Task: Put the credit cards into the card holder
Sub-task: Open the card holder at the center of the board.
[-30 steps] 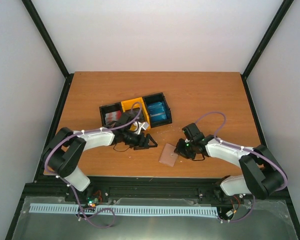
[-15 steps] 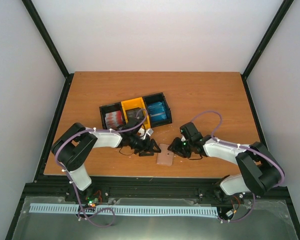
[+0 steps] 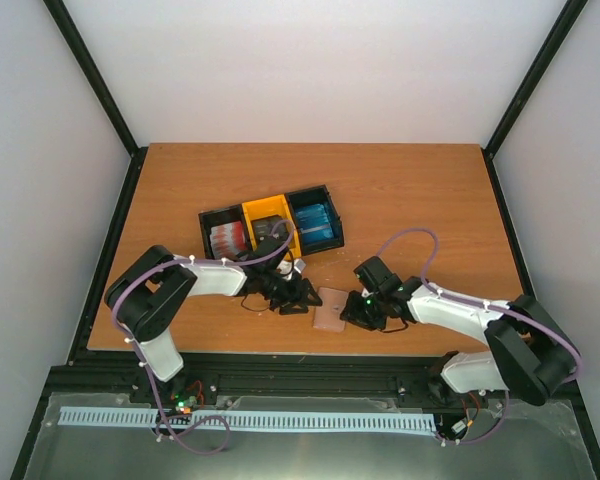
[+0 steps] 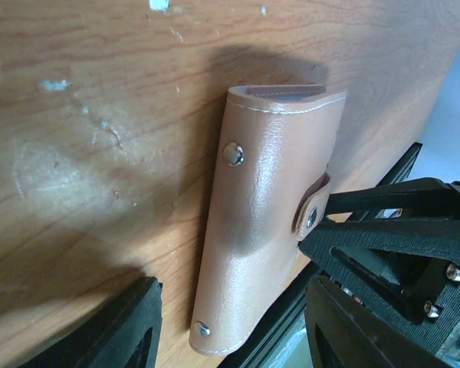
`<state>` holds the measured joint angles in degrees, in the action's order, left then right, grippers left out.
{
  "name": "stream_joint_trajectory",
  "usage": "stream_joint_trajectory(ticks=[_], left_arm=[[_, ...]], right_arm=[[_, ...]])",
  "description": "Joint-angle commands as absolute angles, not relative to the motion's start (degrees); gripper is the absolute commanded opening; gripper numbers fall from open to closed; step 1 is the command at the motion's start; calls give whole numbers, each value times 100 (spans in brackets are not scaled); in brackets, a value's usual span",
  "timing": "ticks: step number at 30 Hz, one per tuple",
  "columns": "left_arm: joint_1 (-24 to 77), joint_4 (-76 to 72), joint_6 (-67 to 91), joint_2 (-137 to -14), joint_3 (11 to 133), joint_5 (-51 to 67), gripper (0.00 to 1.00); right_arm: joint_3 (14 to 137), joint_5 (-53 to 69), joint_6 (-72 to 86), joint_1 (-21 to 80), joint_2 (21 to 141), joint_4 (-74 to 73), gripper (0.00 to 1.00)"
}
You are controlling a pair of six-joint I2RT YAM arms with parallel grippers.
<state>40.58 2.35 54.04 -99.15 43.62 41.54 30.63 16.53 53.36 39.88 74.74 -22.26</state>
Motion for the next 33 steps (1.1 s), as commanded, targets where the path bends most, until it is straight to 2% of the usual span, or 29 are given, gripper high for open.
stream_joint_trajectory(ticks=[1, 8, 16, 19, 21, 27, 33], left_arm=[[4129, 219, 5617, -10112, 4388, 3929, 53], [4175, -46, 5525, -10309, 4435, 4073, 46], [4173, -302, 5508, -9787, 4275, 3710, 23], [4175, -287, 5441, -9697, 4261, 3606, 10], [4172, -177, 5411, -9647, 4276, 3542, 6], [4173, 264, 5188, -9307, 4360, 3347, 4], [4174, 514, 5070, -9126, 4416, 3325, 4]], right_arm=[[3025, 1822, 5396, 4052, 7893, -1809, 29], [3110, 2260, 5363, 4061, 8660, -1035, 22], [3089, 2322, 5230, 4061, 8794, -941, 23], [3219, 2038, 5077, 4061, 8602, -1298, 26], [3435, 1737, 4950, 4068, 8444, -1747, 30], [4542, 550, 4674, 4438, 8177, -3141, 46], [5312, -115, 4714, 4795, 8683, -3755, 49]])
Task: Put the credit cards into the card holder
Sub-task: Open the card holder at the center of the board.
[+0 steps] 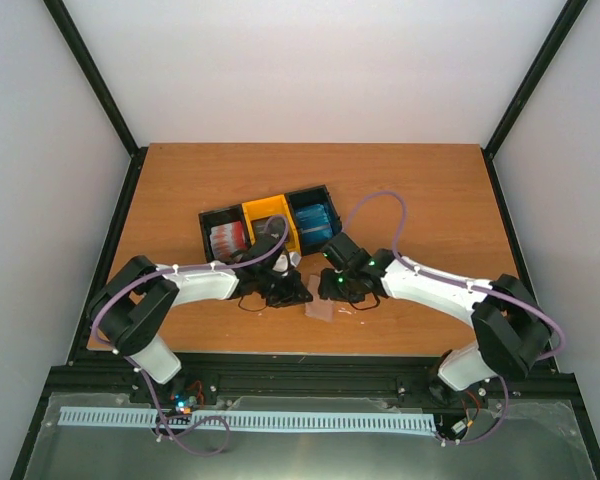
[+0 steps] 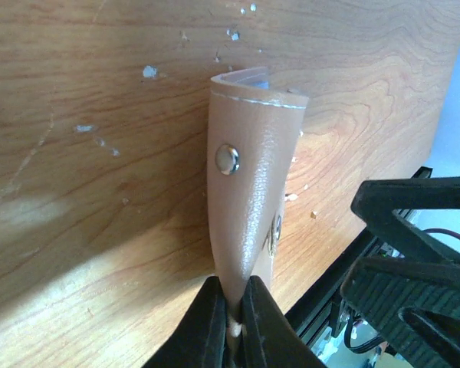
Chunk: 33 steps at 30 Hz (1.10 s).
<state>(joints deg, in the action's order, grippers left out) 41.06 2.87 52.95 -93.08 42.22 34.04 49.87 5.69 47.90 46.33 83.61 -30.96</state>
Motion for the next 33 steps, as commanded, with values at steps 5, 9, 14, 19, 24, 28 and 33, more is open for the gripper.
stream_joint_trajectory(ticks=[5, 9, 14, 19, 24, 28, 33], left_arm=[[4174, 517, 5033, -9063, 4436, 3368, 4], [4168, 505, 5011, -9044, 4462, 3383, 4], [4175, 479, 4994, -9058, 4482, 3425, 4], [4175, 476, 4992, -9040, 4470, 3437, 3], [4172, 488, 5003, -8994, 4439, 3419, 3], [4168, 588, 5021, -8969, 4452, 3311, 3], [4174, 702, 5068, -8938, 4412, 3105, 1]], right_arm=[[5524, 56, 4592, 4877, 8964, -3627, 49], [5546, 198, 4508, 4893, 9081, -3623, 50], [5368, 735, 4437, 4904, 9060, -3224, 52], [5291, 857, 4523, 4904, 9105, -3032, 55], [5451, 35, 4648, 4904, 9395, -3576, 50], [5555, -465, 4728, 4921, 9405, -4016, 34], [5610, -866, 4772, 4917, 9303, -4440, 22]])
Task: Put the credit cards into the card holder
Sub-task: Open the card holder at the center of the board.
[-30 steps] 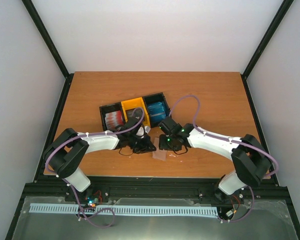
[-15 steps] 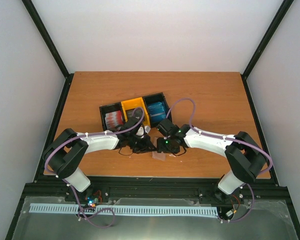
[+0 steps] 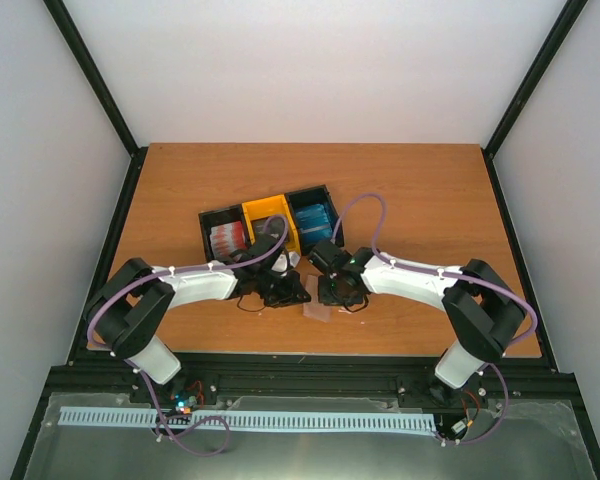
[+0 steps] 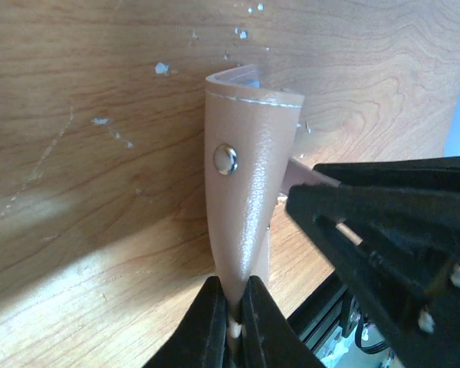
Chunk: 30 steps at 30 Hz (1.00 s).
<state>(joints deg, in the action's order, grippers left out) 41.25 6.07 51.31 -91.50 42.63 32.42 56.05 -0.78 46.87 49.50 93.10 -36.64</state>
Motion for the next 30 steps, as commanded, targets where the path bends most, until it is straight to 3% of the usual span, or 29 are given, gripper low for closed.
stream_joint_trajectory(ticks=[1, 6, 12, 17, 25, 30], left_arm=[[4175, 713, 5060, -8931, 4415, 3104, 1], [4170, 755, 5025, -8928, 4446, 3073, 1], [4173, 764, 4957, -8914, 4447, 3086, 1], [4173, 772, 4922, -8924, 4432, 3111, 1], [4172, 753, 4923, -8943, 4394, 3129, 1], [4170, 747, 4907, -8937, 4364, 3125, 3]], right_arm=[[5622, -922, 4772, 4921, 9326, -4523, 20], [5647, -1116, 4826, 4922, 9346, -4772, 13], [5467, -829, 4660, 4881, 8915, -4298, 32], [5319, -286, 4673, 4850, 9069, -3769, 36], [5229, -522, 4825, 4847, 9255, -3350, 30], [5253, -659, 4702, 4838, 9373, -3226, 18]])
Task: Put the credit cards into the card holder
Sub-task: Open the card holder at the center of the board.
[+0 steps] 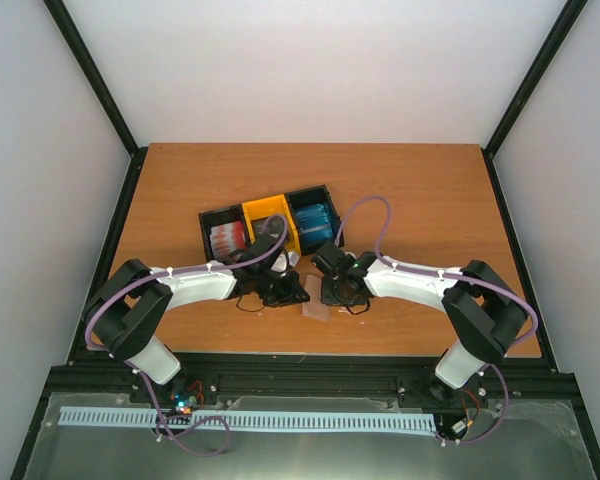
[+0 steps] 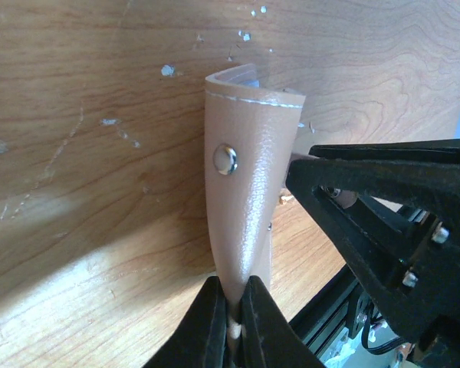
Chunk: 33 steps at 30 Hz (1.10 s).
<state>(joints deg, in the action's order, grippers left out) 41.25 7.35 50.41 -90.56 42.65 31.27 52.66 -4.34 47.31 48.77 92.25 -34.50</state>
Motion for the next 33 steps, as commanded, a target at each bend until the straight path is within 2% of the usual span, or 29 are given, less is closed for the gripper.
stream_joint_trajectory(ticks=[1, 4, 5, 9, 21, 33], left_arm=[[4174, 747, 4911, -8935, 4365, 3122, 4], [4173, 791, 4924, -8906, 4361, 3048, 8], [4174, 838, 4933, -8894, 4364, 2997, 12], [4168, 1058, 4949, -8769, 4336, 2715, 35], [4122, 482, 4833, -7994, 3801, 2905, 76], [4095, 490, 4818, -7940, 3758, 2813, 79]], right_arm=[[5256, -644, 4683, 4834, 9399, -3232, 14], [5276, -570, 4639, 4821, 9341, -3308, 4], [5292, -549, 4622, 4825, 9278, -3376, 3], [5421, -373, 4528, 4824, 8825, -3682, 3], [5688, 484, 4538, 4816, 8238, -3973, 3], [6097, 545, 4459, 4808, 8166, -3598, 3]])
